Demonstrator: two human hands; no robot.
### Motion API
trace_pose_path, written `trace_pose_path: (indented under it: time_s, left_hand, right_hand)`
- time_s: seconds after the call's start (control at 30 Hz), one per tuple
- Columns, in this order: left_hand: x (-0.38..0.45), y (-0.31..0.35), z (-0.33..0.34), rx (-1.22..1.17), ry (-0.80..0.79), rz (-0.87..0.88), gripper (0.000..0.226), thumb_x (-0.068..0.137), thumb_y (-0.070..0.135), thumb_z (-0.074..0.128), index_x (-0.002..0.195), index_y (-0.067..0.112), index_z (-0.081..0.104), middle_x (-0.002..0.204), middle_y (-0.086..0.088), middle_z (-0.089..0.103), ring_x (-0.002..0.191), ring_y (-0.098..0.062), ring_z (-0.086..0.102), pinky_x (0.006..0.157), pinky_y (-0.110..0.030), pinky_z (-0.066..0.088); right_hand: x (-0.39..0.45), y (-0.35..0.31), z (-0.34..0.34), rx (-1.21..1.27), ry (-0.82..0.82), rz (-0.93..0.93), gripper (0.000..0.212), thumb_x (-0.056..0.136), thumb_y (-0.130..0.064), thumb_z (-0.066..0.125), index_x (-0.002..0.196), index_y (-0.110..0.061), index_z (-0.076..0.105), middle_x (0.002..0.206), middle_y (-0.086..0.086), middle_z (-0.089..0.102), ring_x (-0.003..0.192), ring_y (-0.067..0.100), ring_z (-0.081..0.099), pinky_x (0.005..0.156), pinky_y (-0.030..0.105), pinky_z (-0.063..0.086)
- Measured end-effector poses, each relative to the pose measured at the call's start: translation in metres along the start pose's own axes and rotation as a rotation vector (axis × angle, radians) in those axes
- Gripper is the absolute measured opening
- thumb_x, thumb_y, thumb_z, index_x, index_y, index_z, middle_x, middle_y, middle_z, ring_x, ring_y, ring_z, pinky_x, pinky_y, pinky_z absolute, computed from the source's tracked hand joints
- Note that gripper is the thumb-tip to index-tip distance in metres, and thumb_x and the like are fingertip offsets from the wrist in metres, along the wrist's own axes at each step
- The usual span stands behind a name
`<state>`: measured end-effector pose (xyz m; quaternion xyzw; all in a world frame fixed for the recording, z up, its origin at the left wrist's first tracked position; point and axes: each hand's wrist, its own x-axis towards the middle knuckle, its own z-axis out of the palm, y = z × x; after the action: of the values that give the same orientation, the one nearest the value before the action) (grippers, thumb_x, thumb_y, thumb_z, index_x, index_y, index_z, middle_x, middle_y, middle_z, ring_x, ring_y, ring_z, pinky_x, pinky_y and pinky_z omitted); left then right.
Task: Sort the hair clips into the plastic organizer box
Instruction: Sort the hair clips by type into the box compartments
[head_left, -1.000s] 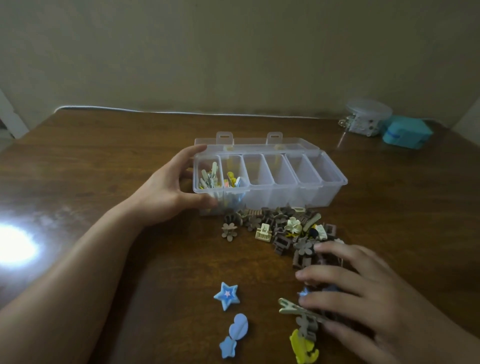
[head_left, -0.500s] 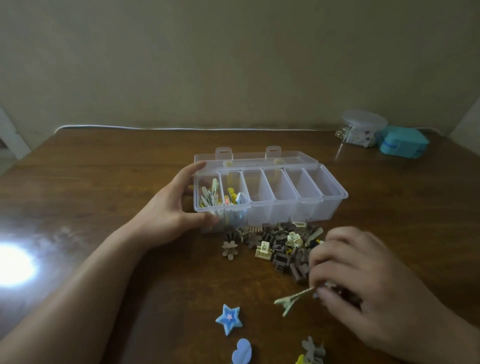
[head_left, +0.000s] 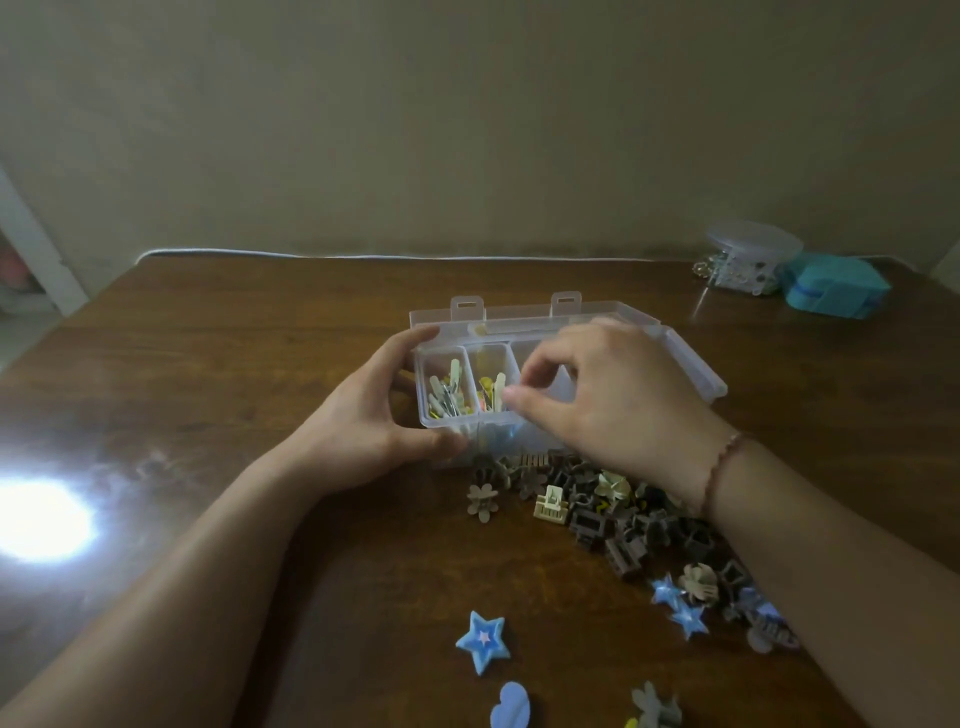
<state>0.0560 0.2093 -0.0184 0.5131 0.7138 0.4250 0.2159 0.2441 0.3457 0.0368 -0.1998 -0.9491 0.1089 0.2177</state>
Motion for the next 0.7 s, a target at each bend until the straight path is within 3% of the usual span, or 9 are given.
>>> trace_pose_path:
  time_s: [0.1,0.17,0.27,0.4,0.57,0.7]
  left_hand:
    - [0.001,0.0,0.001,0.005,0.008,-0.001,0.105,0.055,0.054,0.083,0.146,0.047,0.03,0.125,0.02,0.057,0.109,0.003,0.059,0.089,-0.018,0.049]
    - [0.001,0.0,0.001,0.001,0.008,-0.004,0.104,0.056,0.052,0.083,0.146,0.048,0.03,0.126,0.021,0.056,0.11,0.003,0.058,0.088,-0.017,0.047]
    - [0.001,0.001,0.001,0.001,0.01,-0.006,0.104,0.055,0.053,0.083,0.145,0.049,0.03,0.125,0.021,0.056,0.11,0.002,0.058,0.088,-0.017,0.046]
    - [0.0,0.002,0.002,-0.01,0.016,-0.012,0.101,0.056,0.049,0.083,0.144,0.05,0.031,0.124,0.021,0.057,0.109,0.002,0.059,0.087,-0.017,0.046]
    - [0.0,0.002,0.001,-0.015,0.006,-0.019,0.104,0.051,0.06,0.08,0.142,0.054,0.031,0.126,0.021,0.056,0.11,0.003,0.059,0.089,-0.02,0.047]
    - [-0.001,0.002,0.001,-0.02,0.007,-0.015,0.105,0.05,0.06,0.08,0.143,0.053,0.031,0.126,0.023,0.055,0.11,0.007,0.058,0.09,-0.021,0.047]
  right_hand:
    - [-0.019,0.009,-0.022,0.089,0.046,-0.123,0.018,0.085,-0.048,0.055,0.086,-0.034,0.066,0.084,-0.022,0.061,0.086,-0.002,0.051,0.073,0.018,0.042]
    - [-0.044,0.019,-0.038,0.112,-0.026,-0.215,0.014,0.085,-0.043,0.055,0.094,-0.036,0.064,0.088,-0.024,0.061,0.089,-0.005,0.055,0.072,0.016,0.047]
    - [-0.089,0.036,-0.047,0.043,-0.207,-0.34,0.02,0.083,-0.043,0.063,0.102,-0.037,0.067,0.1,-0.024,0.061,0.099,0.001,0.057,0.079,0.024,0.049]
    - [-0.13,0.056,-0.036,-0.157,-0.289,-0.42,0.034,0.08,-0.046,0.065,0.114,-0.043,0.062,0.12,-0.027,0.055,0.114,0.009,0.048,0.086,0.032,0.045]
    - [-0.14,0.065,-0.02,-0.102,-0.115,-0.433,0.021,0.092,-0.041,0.058,0.108,-0.037,0.07,0.116,-0.023,0.062,0.109,0.015,0.053,0.087,0.041,0.044]
    - [-0.136,0.058,-0.021,0.118,0.076,-0.274,0.025,0.094,-0.036,0.054,0.101,-0.021,0.073,0.11,-0.017,0.065,0.109,0.015,0.057,0.088,0.033,0.046]
